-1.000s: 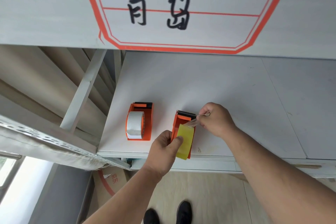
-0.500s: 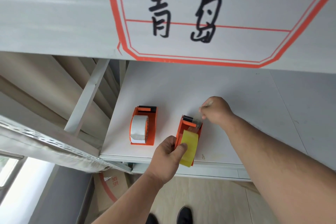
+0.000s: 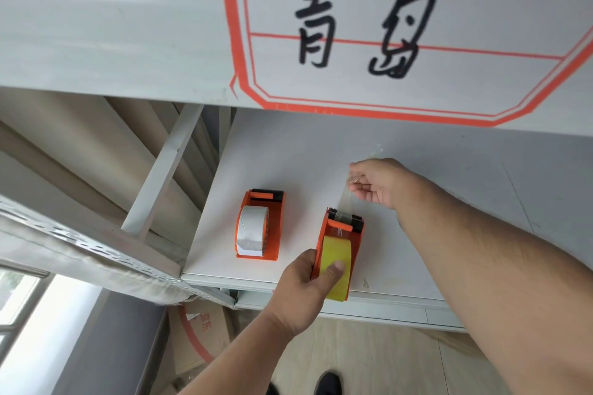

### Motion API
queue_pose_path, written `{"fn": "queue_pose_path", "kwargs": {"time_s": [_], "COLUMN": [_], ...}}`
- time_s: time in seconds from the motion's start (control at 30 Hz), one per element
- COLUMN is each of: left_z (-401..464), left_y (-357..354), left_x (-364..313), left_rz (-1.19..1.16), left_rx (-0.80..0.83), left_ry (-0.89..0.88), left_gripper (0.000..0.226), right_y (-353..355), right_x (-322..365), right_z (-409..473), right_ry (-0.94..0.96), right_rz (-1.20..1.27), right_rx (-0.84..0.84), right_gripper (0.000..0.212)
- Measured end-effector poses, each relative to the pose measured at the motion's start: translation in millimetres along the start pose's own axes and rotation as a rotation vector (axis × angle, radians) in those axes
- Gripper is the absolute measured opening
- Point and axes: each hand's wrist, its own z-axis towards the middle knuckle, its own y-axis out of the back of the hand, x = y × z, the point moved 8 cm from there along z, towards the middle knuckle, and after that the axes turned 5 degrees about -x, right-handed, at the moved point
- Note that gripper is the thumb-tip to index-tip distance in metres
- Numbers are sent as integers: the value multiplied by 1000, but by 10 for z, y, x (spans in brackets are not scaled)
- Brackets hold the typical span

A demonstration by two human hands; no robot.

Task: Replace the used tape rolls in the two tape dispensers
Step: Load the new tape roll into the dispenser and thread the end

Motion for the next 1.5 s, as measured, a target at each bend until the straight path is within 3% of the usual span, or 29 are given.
{"fn": "queue_pose_path", "kwargs": {"time_s": [0.23,0.4,0.6,0.7,0.8,0.87,1.03,1.2,1.33,1.4,1.5], "left_z": [-59,-130,-378,-494,-555,-568,-492,-439,-431,-422,-417], "left_y": [39,39,18,5,57,97,145,120,110,133,164], "left_x": [54,-12,-304,-465,-624,-742,-938,-1028,-1101,-1157,-1230], "left_rz": [-25,-84,-176,-225,-293,-333,-430,-350,-248,-228,-217], "left_rx": [-7,-52,-10,-6,-32,-45,-97,-133,-166,-181,-182], "left_ry": [0,-35,-154,-197,-215,-217,-175,-179,-178,-193,-209], "left_gripper": [30,38,26,35,30,35,44,45,43,43,46], "right_y": [193,183,100,98,31,-75,-306,-375,-434,-367,-200], "right_x": [111,-1,-240,-311,-427,-520,-878,-1190,-1187,-1149,-1012], "right_z": [140,199,204,135,-17,-116,-304,-535,-783,-837,-895], "right_ry": [72,72,-13,60,132,131,100,66,51,106,247], "right_rz": [-86,-45,110,69,61,79,168,369,521,510,284], "right_rx": [-136,-115,32,44,93,162,324,240,347,332,143], "right_gripper": [20,18,12,15,30,6,17,40,53,49,30]}}
